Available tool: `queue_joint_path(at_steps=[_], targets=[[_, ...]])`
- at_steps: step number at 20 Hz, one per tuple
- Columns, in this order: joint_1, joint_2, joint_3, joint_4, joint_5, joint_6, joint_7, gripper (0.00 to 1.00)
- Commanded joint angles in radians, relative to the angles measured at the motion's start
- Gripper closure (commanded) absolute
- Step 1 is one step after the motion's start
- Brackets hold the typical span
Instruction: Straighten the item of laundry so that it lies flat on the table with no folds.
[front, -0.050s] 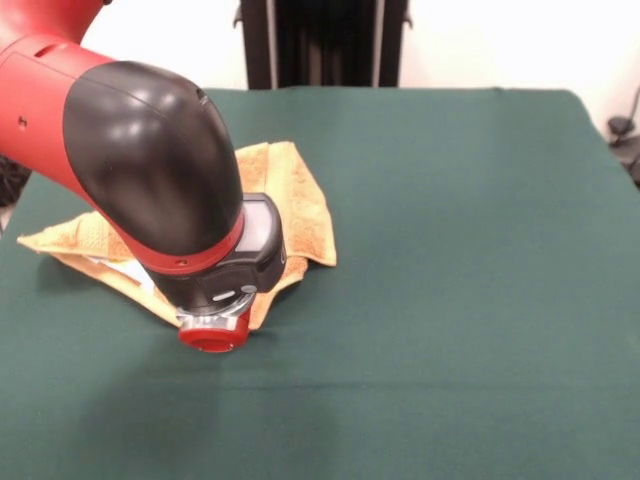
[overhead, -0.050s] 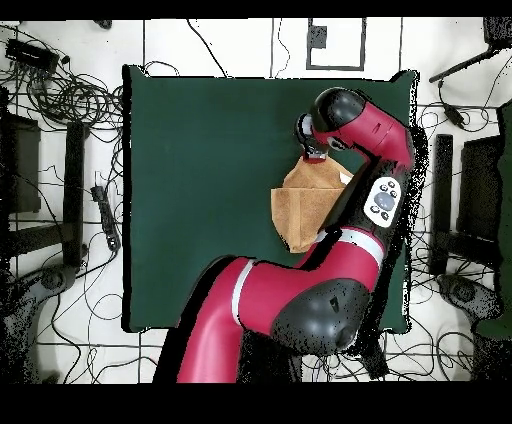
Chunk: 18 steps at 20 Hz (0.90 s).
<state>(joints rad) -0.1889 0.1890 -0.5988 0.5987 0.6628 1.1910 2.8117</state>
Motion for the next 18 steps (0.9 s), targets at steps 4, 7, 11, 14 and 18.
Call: queue_joint_path(at_steps=[4, 7, 11, 14, 18], targets=[[0.064, -0.031, 0.191, 0.042, 0.135, -0.315, 0.315, 1.00], [0.073, -0.079, 0.200, 0.095, 0.137, -0.284, 0.309, 1.00], [0.096, -0.172, 0.215, 0.221, 0.135, -0.274, 0.286, 1.00], [0.114, -0.186, 0.226, 0.289, 0.128, -0.342, 0.280, 1.00], [0.133, -0.192, 0.219, 0.331, 0.099, -0.396, 0.266, 0.00]])
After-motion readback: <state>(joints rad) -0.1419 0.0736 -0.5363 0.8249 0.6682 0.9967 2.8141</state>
